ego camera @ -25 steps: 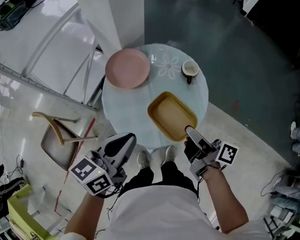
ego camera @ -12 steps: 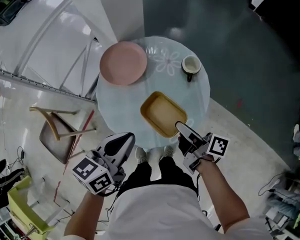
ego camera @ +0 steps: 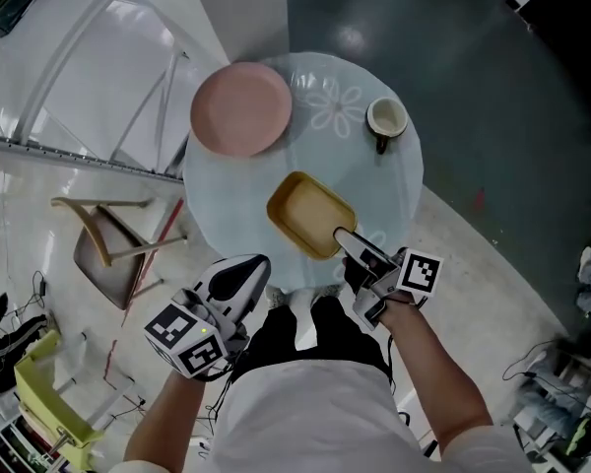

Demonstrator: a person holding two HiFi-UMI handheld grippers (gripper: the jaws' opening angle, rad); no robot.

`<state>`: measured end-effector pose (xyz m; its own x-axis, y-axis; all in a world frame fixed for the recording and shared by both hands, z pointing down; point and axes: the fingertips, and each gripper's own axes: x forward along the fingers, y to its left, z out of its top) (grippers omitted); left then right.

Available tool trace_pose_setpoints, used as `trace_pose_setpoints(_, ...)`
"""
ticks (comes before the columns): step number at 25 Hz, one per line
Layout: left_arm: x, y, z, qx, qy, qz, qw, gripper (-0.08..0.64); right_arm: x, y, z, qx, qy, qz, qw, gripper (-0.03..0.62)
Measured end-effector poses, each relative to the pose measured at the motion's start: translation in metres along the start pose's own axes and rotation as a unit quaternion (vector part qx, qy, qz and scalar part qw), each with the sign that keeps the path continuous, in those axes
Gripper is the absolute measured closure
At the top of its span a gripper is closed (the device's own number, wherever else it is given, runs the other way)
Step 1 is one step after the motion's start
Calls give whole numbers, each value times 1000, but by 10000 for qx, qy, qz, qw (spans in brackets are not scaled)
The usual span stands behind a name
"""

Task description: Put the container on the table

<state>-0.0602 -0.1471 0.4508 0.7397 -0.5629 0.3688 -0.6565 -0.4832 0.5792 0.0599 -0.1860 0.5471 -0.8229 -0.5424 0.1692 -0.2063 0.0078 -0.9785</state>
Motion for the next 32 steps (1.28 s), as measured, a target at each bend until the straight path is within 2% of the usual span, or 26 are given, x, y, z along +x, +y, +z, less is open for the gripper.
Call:
trace_pose_setpoints(14, 12, 16, -6, -135, 95, 14, 9999, 538, 20, -36, -8, 175, 309, -231, 9991, 354)
trace_pose_setpoints(21, 12, 23, -9, -202, 105, 13, 9997, 538, 24, -62, -14, 346, 380, -668, 9964, 354)
trace_pose_setpoints(26, 12, 29, -12, -241, 126, 27, 9996, 538, 21, -69, -14, 400, 367, -814, 9952, 354)
trace_pose_setpoints(30, 15, 29, -12, -253, 128, -28, 9996, 538, 24, -71, -12, 240, 420, -809, 9955, 354)
trace_pose_setpoints(32, 16, 29, -12, -256, 126, -54, 9996, 538, 21, -78, -13, 230, 453, -979, 9939, 354)
